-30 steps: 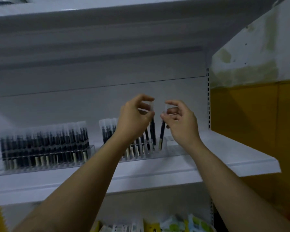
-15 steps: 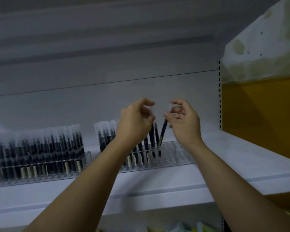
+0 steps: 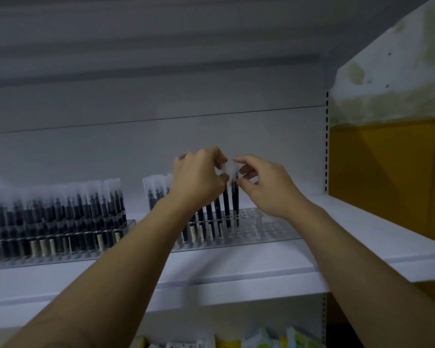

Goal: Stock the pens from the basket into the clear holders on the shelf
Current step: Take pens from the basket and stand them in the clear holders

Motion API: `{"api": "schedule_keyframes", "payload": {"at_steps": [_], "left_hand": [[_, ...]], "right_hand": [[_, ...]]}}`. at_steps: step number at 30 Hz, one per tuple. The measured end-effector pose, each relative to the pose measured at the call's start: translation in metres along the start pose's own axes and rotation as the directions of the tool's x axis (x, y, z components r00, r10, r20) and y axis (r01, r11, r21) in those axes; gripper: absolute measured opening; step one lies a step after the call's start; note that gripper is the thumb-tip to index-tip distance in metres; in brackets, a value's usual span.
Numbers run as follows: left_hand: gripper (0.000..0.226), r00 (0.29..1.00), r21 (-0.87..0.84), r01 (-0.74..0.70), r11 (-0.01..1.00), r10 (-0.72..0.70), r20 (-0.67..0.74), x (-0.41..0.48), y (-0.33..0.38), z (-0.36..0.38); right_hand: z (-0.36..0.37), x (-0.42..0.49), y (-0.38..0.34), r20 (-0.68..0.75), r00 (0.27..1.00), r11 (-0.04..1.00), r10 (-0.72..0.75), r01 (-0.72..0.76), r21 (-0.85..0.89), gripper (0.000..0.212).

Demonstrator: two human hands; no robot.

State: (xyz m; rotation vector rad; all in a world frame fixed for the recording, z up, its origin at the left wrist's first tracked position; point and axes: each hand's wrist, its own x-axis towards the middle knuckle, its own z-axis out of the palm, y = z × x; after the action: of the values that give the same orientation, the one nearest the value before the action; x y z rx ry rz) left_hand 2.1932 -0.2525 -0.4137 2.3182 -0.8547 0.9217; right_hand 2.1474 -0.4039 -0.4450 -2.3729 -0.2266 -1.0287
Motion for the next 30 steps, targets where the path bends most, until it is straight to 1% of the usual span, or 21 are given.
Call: {"api": "schedule_keyframes", "payload": {"at_steps": [2,4,7,12,14,17,20,26,28,30], "left_hand": [[0.027,1.000,0.034,-0.004,0.999,0.004,-0.012,-0.001,0.002,0.001],[0.028,1.000,0.070,0.022,0.997,-0.021,-0.019,0.000,0.003,0.001],[0.032,0.996,0.128,0.082,0.988,-0.080,-0.025,0.000,0.000,-0.001],[0.027,0.992,0.057,0.125,0.991,-0.123,-0.025,-0.002,-0.002,-0.004],[0.026,0.995,0.060,0.104,0.993,-0.103,-0.019,0.000,0.000,-0.003],[0.026,0.999,0.125,0.034,0.992,-0.039,0.036,0.003,0.002,-0.004],[0.025,0.997,0.088,0.018,0.996,-0.024,0.071,0.007,0.001,-0.006],[0.024,0.999,0.038,-0.005,0.999,0.004,0.033,0.004,-0.001,-0.002],[0.024,0.999,0.068,-0.008,0.998,0.006,0.032,0.001,-0.002,0.002],[0.027,0.999,0.140,-0.024,0.990,0.020,0.032,-0.001,-0.003,0.005]], "right_hand": [[0.001,0.001,-0.002,0.026,1.000,1.000,-0.007,0.008,-0.014,0.041],[0.003,0.002,-0.005,0.073,0.997,0.999,-0.012,0.016,-0.051,0.039],[0.003,-0.001,-0.005,0.108,0.994,0.998,0.014,-0.008,-0.059,0.044],[-0.001,-0.011,-0.005,0.117,0.991,0.998,0.059,-0.057,-0.013,0.055],[-0.002,-0.013,-0.008,0.123,0.989,0.996,0.082,-0.083,0.005,0.060],[-0.005,-0.014,-0.011,0.129,0.983,0.990,0.133,-0.138,0.028,0.061],[-0.007,-0.016,-0.012,0.149,0.976,0.987,0.159,-0.162,0.009,0.062],[-0.008,-0.019,-0.016,0.157,0.973,0.986,0.168,-0.164,-0.037,0.061],[-0.007,-0.019,-0.018,0.156,0.974,0.987,0.161,-0.156,-0.046,0.062],[-0.007,-0.019,-0.019,0.158,0.976,0.988,0.152,-0.144,-0.057,0.063]]}}
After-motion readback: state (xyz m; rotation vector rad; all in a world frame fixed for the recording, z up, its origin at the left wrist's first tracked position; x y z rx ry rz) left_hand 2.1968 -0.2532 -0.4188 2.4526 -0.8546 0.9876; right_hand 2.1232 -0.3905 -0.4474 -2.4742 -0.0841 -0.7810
